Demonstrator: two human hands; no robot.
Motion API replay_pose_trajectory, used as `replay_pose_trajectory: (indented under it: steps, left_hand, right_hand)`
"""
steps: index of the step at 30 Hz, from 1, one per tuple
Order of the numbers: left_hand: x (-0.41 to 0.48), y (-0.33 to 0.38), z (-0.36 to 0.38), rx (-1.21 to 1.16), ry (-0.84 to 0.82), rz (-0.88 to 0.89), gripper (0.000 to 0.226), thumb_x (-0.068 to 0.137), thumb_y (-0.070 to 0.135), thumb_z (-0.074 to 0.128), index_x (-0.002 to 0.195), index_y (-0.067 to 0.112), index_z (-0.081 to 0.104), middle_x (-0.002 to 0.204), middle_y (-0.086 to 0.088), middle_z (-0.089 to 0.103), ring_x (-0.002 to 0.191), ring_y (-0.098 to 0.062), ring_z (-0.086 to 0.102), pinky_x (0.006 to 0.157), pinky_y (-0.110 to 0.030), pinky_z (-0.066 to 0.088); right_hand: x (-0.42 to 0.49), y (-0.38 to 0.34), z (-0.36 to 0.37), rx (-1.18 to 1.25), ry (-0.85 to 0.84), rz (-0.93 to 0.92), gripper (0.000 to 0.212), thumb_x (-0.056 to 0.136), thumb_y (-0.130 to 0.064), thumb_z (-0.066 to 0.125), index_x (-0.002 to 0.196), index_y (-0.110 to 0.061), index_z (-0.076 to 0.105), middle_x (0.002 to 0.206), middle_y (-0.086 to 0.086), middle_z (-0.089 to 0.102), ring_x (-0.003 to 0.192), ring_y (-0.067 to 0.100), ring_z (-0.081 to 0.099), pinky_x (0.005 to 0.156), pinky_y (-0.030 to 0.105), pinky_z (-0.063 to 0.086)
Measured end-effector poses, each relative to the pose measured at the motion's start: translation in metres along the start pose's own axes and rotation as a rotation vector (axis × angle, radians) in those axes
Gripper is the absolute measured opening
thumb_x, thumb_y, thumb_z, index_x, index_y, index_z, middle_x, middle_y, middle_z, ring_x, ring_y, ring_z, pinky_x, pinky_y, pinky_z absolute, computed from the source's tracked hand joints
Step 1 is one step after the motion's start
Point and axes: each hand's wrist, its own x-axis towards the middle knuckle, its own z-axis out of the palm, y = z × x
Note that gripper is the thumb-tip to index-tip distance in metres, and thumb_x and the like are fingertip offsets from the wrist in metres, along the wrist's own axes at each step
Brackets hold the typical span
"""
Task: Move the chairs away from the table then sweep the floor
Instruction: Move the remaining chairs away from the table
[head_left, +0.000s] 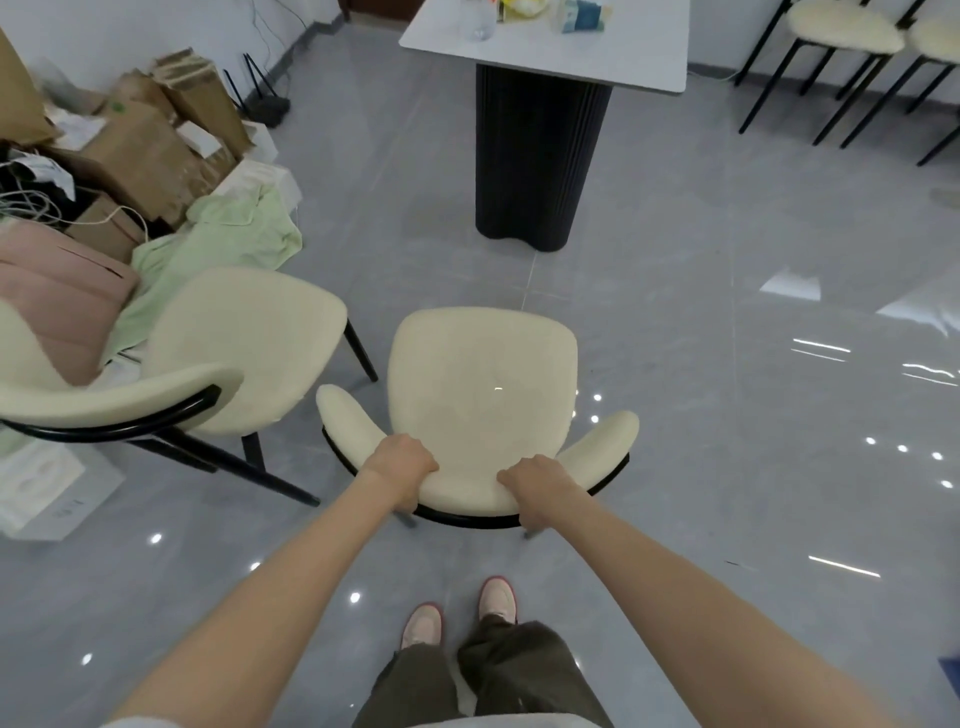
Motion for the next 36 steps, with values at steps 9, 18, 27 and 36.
replay_pose_trajectory:
  steps: [9,18,27,36]
  left_hand:
    - [-0.037,-0.043,0.04,-0.012,-0.027,0.001,0.034,0.081,0.021,0.06,0.115,0.021,0.059,0.113,-0.003,0.063,0.106,-0.024,0.06,0.086,-0.032,0.046]
    - [-0.061,-0.12,0.085,-0.046,-0.021,-0.023,0.04,0.079,0.019,0.061,0.117,0.029,0.058,0.114,0.0,0.063,0.108,-0.022,0.059,0.087,-0.031,0.046]
    - [-0.065,-0.141,0.095,-0.158,-0.054,-0.036,0.048,0.075,0.022,0.065,0.121,0.033,0.056,0.114,0.001,0.064,0.106,-0.02,0.06,0.086,-0.032,0.05]
    - [-0.068,-0.118,0.056,-0.706,-0.124,0.057,0.045,0.084,0.002,0.041,0.12,0.018,0.063,0.125,0.003,0.063,0.12,-0.014,0.054,0.103,-0.027,0.042]
  right_hand:
    - [0.007,-0.069,-0.006,0.053,0.06,-0.037,0.044,0.083,-0.01,0.061,0.124,-0.011,0.047,0.121,0.013,0.057,0.111,0.032,0.055,0.088,0.035,0.044]
    - [0.036,-0.152,-0.017,0.153,0.128,-0.069,0.043,0.082,-0.006,0.058,0.123,-0.011,0.045,0.121,0.011,0.058,0.109,0.032,0.056,0.087,0.034,0.043]
    - [0.046,-0.162,-0.025,0.197,0.074,-0.063,0.056,0.083,-0.015,0.059,0.136,-0.018,0.039,0.124,0.008,0.058,0.113,0.031,0.055,0.087,0.034,0.044]
    - [0.003,-0.12,-0.043,0.632,0.081,-0.012,0.043,0.08,-0.015,0.052,0.119,-0.029,0.063,0.116,-0.007,0.063,0.093,0.011,0.05,0.08,0.02,0.037]
